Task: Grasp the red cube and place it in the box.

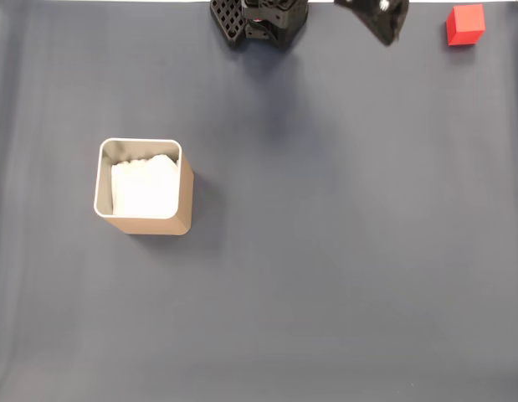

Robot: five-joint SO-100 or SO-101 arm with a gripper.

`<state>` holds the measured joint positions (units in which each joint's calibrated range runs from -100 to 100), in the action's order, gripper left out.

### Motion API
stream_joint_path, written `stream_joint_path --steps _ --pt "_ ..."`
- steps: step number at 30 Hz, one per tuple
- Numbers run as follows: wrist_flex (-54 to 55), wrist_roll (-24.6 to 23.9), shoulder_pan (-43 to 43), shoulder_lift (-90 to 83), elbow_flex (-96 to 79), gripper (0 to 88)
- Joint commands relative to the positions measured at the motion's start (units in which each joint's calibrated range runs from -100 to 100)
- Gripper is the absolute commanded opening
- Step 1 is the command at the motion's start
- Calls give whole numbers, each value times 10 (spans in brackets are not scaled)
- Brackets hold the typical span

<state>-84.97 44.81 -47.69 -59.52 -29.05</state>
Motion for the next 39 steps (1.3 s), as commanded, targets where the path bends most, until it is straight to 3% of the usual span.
stream_joint_path --steps 1,16,32,39 --pt "-20 -2 -27 2 28 14" --pt "-30 10 -122 3 12 16" --pt "10 24 -160 48 12 15" --pt "52 40 -153 63 3 56"
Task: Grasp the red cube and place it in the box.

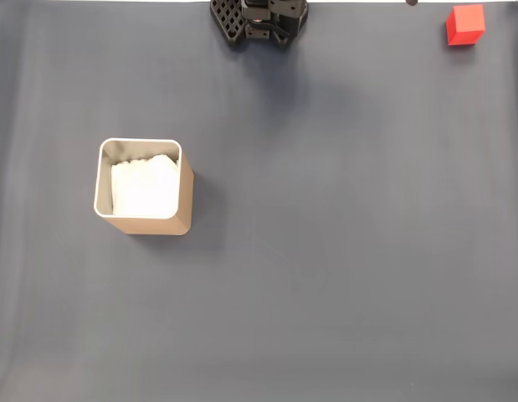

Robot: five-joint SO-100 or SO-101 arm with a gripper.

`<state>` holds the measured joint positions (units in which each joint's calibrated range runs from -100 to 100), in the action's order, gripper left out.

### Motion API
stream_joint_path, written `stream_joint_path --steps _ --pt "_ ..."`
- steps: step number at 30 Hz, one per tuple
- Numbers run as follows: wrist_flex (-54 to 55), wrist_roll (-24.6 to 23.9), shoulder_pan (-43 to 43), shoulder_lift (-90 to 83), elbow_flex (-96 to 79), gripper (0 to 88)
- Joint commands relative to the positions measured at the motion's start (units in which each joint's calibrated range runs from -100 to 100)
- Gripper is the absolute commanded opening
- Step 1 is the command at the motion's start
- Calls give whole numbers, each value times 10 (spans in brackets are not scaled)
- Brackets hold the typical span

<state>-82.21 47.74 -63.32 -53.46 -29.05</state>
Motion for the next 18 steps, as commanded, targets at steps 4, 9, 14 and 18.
stream_joint_path --steps 4,9,14,18 --pt "62 25 10 6 0 91" --pt "114 44 23 8 -10 147" --pt "173 51 23 -10 -39 219" --pt "199 55 21 -15 -57 252"
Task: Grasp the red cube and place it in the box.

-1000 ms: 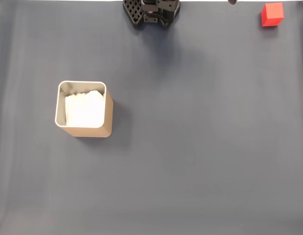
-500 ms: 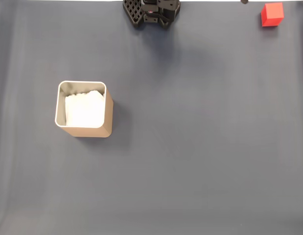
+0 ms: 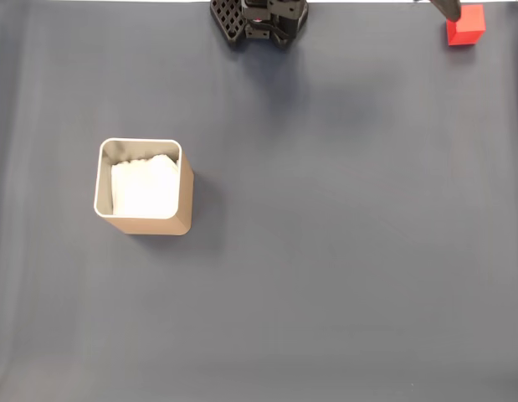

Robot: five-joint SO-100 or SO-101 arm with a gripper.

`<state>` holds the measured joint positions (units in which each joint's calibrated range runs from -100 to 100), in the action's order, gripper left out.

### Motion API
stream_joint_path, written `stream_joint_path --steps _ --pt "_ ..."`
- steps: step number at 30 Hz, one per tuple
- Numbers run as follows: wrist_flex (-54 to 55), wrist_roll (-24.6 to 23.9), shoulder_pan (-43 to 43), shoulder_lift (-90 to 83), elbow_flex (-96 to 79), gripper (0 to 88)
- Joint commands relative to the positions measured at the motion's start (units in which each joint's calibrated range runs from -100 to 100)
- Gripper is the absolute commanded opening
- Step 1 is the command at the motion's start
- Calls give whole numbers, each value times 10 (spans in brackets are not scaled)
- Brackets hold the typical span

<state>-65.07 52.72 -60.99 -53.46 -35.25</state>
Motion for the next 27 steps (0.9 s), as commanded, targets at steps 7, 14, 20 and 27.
stream_joint_path --steps 7,14,20,27 --pt "68 14 -6 -15 -14 332" --pt "105 0 -39 -18 -29 365" --pt "115 -8 -56 -14 -36 378" --pt "141 -16 -72 -19 -74 380"
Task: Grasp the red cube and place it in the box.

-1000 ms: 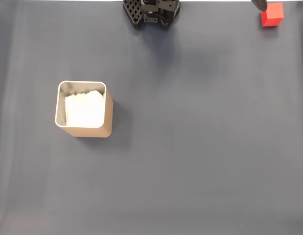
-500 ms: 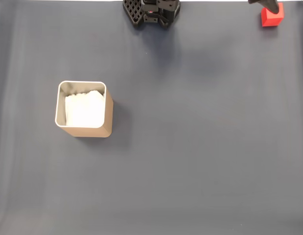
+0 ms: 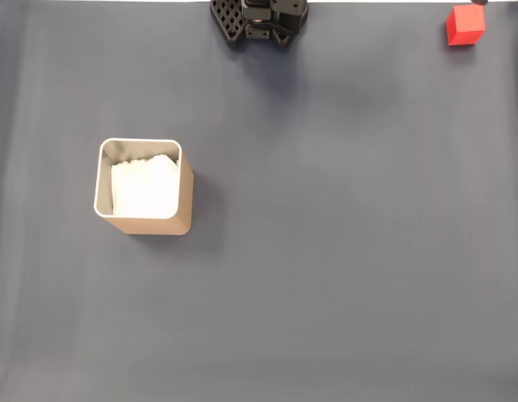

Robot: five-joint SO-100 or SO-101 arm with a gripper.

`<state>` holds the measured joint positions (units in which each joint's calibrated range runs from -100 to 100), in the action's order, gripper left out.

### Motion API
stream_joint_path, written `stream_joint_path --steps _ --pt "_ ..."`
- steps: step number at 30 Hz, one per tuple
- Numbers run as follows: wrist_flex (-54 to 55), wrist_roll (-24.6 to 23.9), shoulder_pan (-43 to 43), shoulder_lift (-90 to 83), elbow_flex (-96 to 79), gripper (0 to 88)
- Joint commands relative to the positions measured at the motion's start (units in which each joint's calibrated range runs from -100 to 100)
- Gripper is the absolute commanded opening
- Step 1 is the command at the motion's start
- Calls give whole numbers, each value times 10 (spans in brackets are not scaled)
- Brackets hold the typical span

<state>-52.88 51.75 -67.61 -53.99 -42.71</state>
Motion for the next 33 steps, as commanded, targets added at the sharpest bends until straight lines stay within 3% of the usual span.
stream_joint_path --steps 1,33 --pt "25 -6 -7 -16 -9 380" --pt "97 -47 10 -97 -209 379"
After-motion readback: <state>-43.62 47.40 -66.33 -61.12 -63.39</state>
